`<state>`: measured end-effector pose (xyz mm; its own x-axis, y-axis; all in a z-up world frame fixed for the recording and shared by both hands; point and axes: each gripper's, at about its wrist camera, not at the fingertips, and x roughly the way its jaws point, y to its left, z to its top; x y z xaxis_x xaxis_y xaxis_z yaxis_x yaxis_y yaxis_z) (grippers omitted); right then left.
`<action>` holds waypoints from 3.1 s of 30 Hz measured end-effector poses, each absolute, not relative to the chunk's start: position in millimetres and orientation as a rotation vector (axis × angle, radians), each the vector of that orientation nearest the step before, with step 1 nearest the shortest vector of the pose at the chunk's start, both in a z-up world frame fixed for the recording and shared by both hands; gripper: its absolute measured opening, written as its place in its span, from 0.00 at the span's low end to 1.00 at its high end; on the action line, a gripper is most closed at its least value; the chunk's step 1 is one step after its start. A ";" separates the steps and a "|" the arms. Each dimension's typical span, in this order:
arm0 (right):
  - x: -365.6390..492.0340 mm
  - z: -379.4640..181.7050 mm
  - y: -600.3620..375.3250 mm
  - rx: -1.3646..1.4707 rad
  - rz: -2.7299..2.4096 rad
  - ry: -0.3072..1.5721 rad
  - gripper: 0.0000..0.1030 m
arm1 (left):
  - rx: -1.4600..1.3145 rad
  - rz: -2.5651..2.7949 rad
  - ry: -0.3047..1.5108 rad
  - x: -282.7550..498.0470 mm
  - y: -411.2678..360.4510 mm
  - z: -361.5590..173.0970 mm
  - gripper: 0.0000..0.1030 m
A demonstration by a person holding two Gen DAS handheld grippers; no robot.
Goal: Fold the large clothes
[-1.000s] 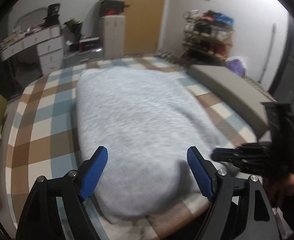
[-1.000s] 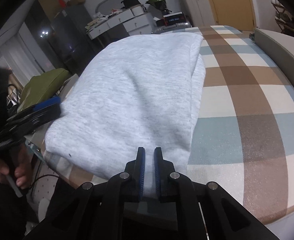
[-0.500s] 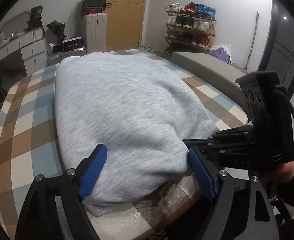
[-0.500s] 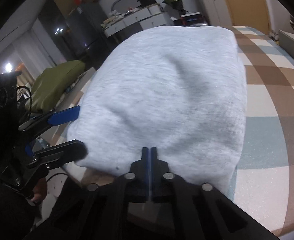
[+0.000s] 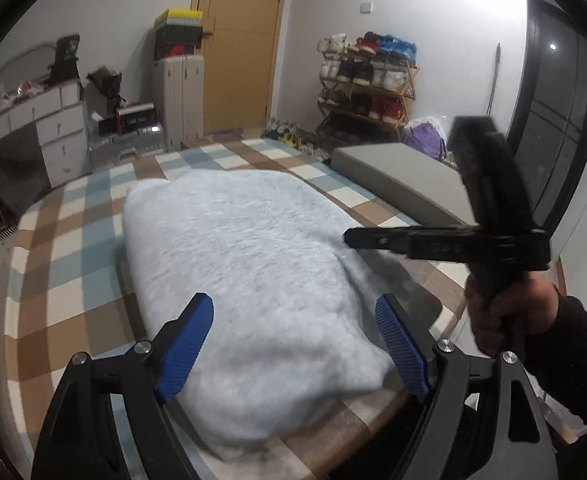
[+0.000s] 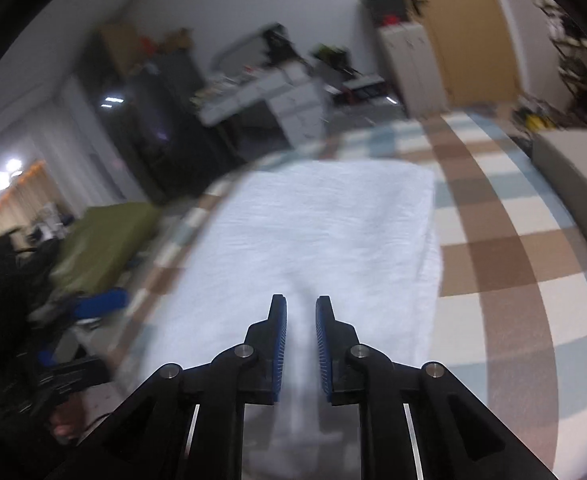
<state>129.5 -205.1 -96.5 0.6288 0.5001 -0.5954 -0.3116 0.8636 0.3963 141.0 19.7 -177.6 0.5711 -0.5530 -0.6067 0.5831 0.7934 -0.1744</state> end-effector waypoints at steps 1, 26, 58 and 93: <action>140.0 -107.4 -203.2 0.275 0.472 0.800 0.11 | 0.033 -0.665 0.746 154.6 16.5 -189.0 0.78; 254.6 -102.8 -96.8 0.159 0.766 0.982 0.21 | -0.087 -0.652 0.725 170.7 23.8 -231.4 0.79; 281.9 -106.4 -174.6 0.082 0.464 0.996 0.22 | -0.032 -0.596 0.724 157.2 8.6 -227.2 0.87; 228.6 -145.3 -228.0 0.501 0.771 1.132 0.30 | -0.467 -0.735 1.334 272.4 68.0 -274.6 0.69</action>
